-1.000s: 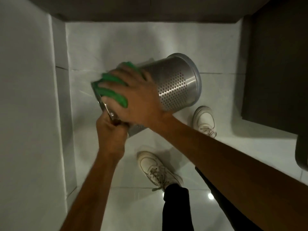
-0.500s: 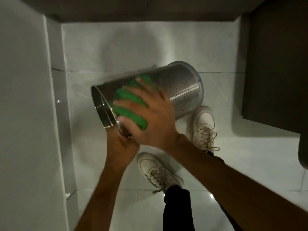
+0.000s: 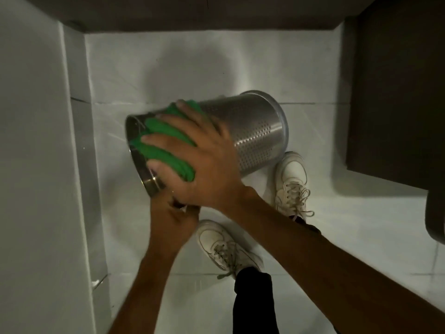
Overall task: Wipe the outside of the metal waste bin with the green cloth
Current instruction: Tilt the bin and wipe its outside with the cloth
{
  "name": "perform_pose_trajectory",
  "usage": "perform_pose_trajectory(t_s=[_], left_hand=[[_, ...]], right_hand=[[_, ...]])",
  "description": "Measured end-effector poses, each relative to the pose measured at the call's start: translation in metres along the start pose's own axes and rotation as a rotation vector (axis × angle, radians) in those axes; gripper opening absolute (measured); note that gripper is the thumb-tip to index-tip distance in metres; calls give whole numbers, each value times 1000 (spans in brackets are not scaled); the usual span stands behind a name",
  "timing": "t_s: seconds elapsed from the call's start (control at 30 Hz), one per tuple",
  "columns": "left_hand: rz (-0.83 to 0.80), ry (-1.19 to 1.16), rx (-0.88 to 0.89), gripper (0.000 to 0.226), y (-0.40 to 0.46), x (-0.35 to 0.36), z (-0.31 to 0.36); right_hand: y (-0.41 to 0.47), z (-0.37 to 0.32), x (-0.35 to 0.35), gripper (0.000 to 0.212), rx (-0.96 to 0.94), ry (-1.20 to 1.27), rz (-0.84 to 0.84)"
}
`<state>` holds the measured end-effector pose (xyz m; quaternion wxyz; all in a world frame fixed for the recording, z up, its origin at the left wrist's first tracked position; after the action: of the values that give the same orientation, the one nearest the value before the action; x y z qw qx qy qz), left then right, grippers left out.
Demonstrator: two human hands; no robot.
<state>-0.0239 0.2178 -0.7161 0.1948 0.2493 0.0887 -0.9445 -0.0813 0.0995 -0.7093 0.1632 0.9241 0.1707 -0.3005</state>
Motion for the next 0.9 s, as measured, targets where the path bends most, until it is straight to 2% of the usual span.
perform_pose_trajectory(t_s=[0.03,0.1,0.17,0.23,0.3,0.33,0.4,0.43,0.53,0.57,0.67,0.7,0.73,0.83,0.87,0.9], left_hand=[[-8,84,19,24,-12,5,-2],[4,41,-107,31,-21,2,-6],[46,-125,-249,37,-15,-7,-6],[118,-299,-320,33,-2,-15,-4],[139,-316,-330,33,12,-17,-2],[143,-297,-338,36,18,-15,-1],[156,-277,-330,46,26,-12,-2],[141,-267,-285,43,27,-8,-2],[30,-79,-126,12,8,-1,0],[20,7,-106,14,-4,1,-3],[-8,62,-239,27,-33,1,-17],[-8,32,-299,30,-36,-1,-22],[3,-2,-335,32,-39,-4,-25],[44,2,-326,32,-34,-8,-31],[51,10,-303,28,-30,-7,-29],[58,20,-282,29,-27,-6,-27]], right_hand=[[-1,-1,-3,34,-73,27,-15],[-3,24,-15,35,-79,-23,-100],[-2,78,-30,36,214,-145,-162],[3,127,-47,36,512,-220,-111],[11,142,-53,37,669,-224,-77],[16,136,-49,38,666,-209,-91],[21,103,-36,36,516,-157,-136],[18,80,-28,35,401,-129,-149],[-7,16,-4,33,43,-49,-152],[-15,4,-1,35,-33,-34,-154],[-28,24,-12,39,-148,-105,-123],[-29,44,-16,37,-86,-155,-100],[-30,68,-21,37,77,-195,-78],[-28,132,-44,45,717,-249,-26],[-26,140,-48,46,828,-262,11],[-22,136,-46,47,855,-276,24]])
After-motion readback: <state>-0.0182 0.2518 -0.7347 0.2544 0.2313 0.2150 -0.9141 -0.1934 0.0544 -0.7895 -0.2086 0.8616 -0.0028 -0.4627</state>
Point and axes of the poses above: each hand's wrist, its own y-axis towards the middle knuckle, its own x-axis out of the palm, z = x × y, the point moved 3 cm from there along y, towards the middle knuckle, and after that the axes turned 15 degrees about x, right-handed, at the moved point
